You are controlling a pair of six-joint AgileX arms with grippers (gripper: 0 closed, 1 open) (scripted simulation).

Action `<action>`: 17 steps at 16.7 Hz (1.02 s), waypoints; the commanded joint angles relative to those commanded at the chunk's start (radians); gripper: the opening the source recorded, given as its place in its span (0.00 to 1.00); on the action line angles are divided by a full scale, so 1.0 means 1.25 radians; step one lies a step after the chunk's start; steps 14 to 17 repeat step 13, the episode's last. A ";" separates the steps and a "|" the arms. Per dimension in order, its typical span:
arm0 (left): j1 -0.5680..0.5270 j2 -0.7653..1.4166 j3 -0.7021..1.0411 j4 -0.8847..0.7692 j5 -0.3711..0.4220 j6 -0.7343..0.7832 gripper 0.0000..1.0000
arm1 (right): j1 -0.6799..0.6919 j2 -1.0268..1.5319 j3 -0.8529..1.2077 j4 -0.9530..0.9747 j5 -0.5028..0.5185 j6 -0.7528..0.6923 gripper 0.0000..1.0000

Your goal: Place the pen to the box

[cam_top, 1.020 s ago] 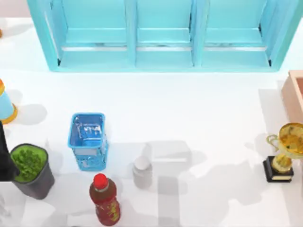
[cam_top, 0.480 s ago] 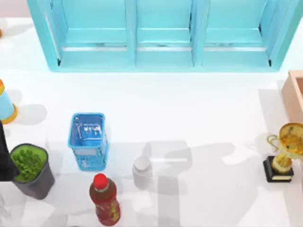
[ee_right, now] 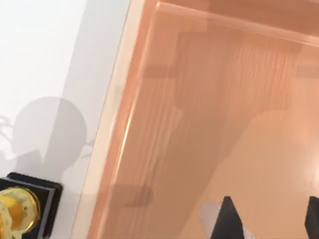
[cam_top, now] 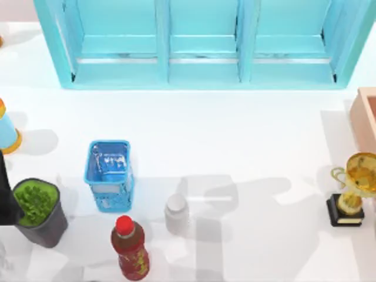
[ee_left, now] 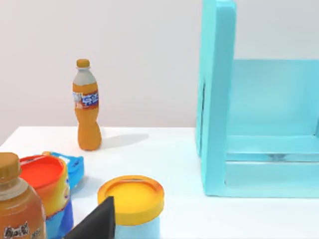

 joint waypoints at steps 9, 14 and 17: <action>0.000 0.000 0.000 0.000 0.000 0.000 1.00 | 0.000 0.000 0.000 0.000 0.000 0.000 1.00; 0.000 0.000 0.000 0.000 0.000 0.000 1.00 | 0.000 0.000 0.000 0.000 0.000 0.000 1.00; 0.000 0.000 0.000 0.000 0.000 0.000 1.00 | 0.000 0.000 0.000 0.000 0.000 0.000 1.00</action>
